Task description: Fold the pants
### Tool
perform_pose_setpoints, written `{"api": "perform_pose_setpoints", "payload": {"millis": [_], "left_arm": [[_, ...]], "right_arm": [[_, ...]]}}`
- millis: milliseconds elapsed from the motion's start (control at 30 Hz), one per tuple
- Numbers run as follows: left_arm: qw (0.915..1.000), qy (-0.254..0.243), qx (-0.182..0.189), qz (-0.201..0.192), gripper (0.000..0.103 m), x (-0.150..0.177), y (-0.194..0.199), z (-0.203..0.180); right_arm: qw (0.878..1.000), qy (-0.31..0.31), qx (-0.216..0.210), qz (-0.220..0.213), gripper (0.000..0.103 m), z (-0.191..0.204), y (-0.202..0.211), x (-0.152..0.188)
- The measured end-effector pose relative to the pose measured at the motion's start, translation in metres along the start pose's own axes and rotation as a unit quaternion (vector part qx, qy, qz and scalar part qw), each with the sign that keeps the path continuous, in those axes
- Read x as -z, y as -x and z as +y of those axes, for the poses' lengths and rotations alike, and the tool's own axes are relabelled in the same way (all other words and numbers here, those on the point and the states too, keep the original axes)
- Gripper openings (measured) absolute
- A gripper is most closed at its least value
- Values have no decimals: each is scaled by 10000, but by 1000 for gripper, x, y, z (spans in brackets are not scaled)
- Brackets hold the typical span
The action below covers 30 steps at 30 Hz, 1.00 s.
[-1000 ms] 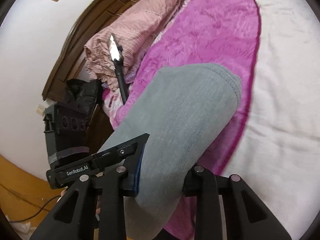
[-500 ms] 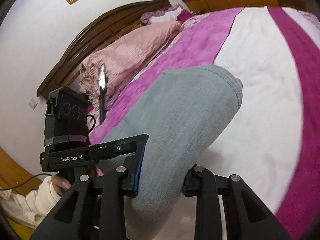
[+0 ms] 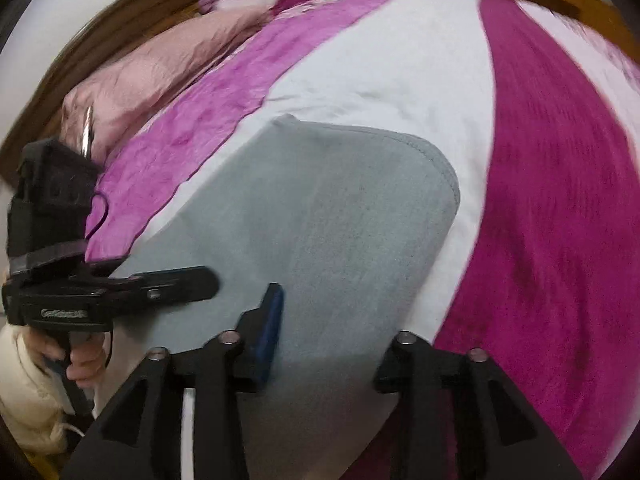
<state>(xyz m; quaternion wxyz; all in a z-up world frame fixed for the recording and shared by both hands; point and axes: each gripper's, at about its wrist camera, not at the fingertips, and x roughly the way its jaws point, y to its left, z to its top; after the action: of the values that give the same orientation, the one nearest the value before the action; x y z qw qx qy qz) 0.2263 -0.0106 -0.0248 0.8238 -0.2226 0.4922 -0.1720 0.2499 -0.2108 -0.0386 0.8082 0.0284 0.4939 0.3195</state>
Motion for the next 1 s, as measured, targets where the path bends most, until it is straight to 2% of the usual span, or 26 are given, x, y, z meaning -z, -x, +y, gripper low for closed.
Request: {"api": "perform_pose_setpoints", "payload": {"millis": [67, 133, 300, 500, 567, 633, 700, 767, 1000], "left_arm": [[10000, -3, -78, 41, 55, 0, 6, -4], [9999, -4, -166, 5, 54, 0, 14, -7], [9957, -256, -883, -81, 55, 19, 35, -16], [9916, -227, -1267, -147, 55, 35, 47, -13], [9890, -322, -1439, -129, 55, 40, 46, -15], [9853, -448, -1647, -77, 57, 43, 42, -14], [9835, -544, -1724, -102, 57, 46, 38, -14], [9814, -631, -1807, -140, 57, 48, 37, -16], [9759, -833, -2013, -152, 57, 63, 50, -32]], "right_arm": [[9992, -326, -179, -135, 34, -10, 2, 4], [9988, -427, -175, -184, 34, -9, 7, 6], [9974, -662, 19, -275, 35, 0, 29, 15], [9941, -937, 249, -495, 35, 19, 72, 50], [9940, -946, 243, -489, 35, 25, 75, 61], [9942, -838, 554, -397, 35, 28, 68, 70], [9929, -862, 779, -258, 35, 26, 56, 74], [9911, -1093, 719, -236, 35, 17, 45, 78], [9880, -1202, 858, -455, 43, 27, 65, 90]]}}
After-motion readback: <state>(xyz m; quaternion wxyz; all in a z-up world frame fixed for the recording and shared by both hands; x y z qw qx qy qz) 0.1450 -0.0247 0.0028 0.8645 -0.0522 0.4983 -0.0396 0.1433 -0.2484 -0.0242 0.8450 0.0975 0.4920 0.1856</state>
